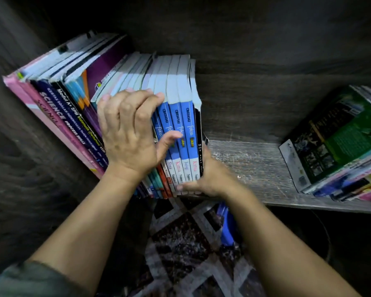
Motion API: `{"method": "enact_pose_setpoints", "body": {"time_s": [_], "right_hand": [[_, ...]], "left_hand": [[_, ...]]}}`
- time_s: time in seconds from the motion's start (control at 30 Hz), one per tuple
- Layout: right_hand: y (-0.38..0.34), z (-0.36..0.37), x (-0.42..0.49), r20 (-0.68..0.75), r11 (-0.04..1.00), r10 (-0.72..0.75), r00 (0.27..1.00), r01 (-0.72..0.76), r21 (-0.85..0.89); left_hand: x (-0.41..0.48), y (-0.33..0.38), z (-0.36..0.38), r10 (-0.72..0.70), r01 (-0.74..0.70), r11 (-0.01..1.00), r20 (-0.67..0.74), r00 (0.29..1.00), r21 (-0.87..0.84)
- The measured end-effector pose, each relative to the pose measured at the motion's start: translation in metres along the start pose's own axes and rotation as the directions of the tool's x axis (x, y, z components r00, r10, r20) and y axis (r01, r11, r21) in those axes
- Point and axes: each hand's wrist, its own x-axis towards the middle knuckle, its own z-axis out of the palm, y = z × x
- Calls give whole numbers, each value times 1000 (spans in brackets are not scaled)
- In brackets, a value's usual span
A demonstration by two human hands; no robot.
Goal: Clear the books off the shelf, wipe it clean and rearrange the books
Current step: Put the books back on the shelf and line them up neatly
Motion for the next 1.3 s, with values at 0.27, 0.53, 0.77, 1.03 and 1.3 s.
{"method": "enact_pose_setpoints", "body": {"time_s": [0.27,0.53,0.77,1.03,1.3], "right_hand": [[-10,13,-17,-162,998,53,985,-59,-35],[-43,-30,-63,-202,693,56,978,-184,-697],[-13,-98,-137,-470,623,-129,873,-297,-724],[58,-169,-168,-745,712,-13,667,-518,-475],[70,-171,-144,-802,764,137,581,-577,-288]], "left_hand": [[4,8,-1,-93,92,995,38,995,33],[33,56,-37,-291,271,957,369,883,107],[58,73,-56,-409,398,906,538,737,144],[57,74,-59,-425,438,892,538,728,111],[54,70,-60,-375,382,918,547,748,108]]}}
